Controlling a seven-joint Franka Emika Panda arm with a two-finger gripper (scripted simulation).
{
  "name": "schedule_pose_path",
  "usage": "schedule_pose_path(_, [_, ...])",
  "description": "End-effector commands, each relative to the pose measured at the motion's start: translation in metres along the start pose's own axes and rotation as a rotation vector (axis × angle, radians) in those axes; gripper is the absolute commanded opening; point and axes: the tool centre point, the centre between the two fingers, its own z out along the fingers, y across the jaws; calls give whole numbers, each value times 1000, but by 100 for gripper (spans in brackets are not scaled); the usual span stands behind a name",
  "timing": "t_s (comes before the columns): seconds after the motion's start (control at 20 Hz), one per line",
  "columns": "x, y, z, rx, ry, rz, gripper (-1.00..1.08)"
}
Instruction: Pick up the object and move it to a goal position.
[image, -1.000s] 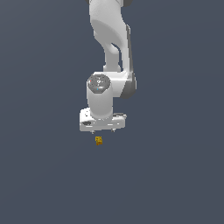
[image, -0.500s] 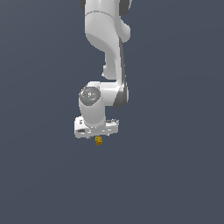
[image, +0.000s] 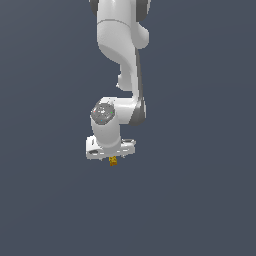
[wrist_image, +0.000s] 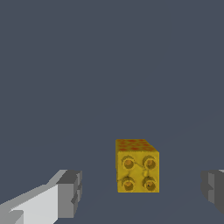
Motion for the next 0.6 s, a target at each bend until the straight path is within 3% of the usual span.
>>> schedule_pose_path(0.0, [-1, 0, 13, 0, -1, -1, 100])
schedule_pose_path(0.45, [0, 0, 36, 1, 0, -2, 100])
schedule_pose_path(0.5, [0, 0, 36, 1, 0, -2, -100])
schedule_pose_path(0.55, [0, 0, 36, 1, 0, -2, -100])
